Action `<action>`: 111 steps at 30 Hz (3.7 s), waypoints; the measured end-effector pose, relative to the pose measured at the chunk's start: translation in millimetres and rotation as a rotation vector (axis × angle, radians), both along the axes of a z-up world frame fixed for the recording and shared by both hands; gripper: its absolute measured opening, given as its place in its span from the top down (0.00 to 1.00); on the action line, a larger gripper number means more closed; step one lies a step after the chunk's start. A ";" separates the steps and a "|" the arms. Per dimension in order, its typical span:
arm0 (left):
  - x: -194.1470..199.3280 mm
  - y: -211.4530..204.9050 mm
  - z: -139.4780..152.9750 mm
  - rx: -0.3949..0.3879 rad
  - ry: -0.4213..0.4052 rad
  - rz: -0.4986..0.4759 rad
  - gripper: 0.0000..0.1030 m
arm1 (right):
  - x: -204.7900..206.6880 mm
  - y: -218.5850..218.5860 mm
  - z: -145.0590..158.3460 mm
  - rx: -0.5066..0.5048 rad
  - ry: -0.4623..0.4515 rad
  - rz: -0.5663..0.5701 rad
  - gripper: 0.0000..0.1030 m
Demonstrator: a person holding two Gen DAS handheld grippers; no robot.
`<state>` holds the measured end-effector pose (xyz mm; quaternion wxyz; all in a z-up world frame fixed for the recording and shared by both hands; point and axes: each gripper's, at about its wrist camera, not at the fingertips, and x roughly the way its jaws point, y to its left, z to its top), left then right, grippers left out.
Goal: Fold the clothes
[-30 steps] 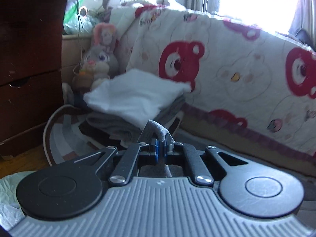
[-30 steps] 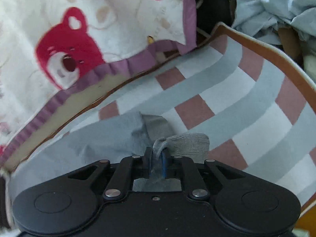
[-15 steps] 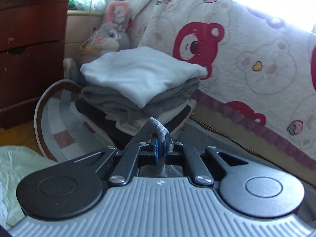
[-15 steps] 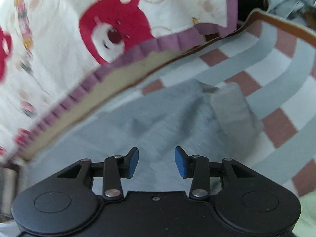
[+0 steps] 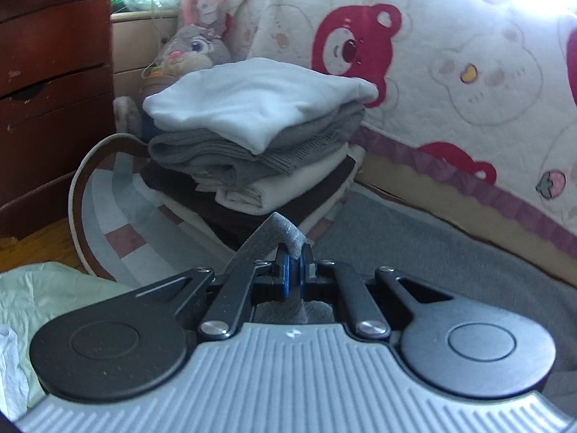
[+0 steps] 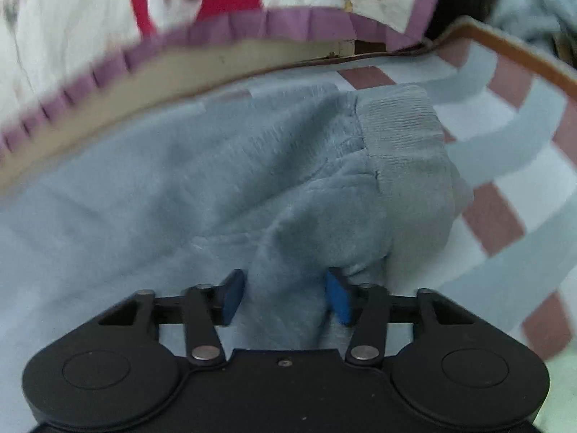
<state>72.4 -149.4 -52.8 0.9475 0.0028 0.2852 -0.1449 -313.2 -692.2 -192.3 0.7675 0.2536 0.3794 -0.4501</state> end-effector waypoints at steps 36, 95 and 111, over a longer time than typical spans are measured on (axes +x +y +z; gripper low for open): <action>-8.2 44.6 34.3 -0.264 -0.130 0.020 0.95 | 13.7 23.6 25.1 0.429 -0.360 -0.234 0.41; 3.7 45.7 -17.5 -0.183 -0.042 0.018 0.95 | -43.8 62.3 73.7 0.143 -0.720 -0.110 0.92; 82.1 -63.9 13.6 0.052 -0.132 -0.096 0.95 | -36.1 25.8 134.0 -0.113 -0.768 0.022 0.92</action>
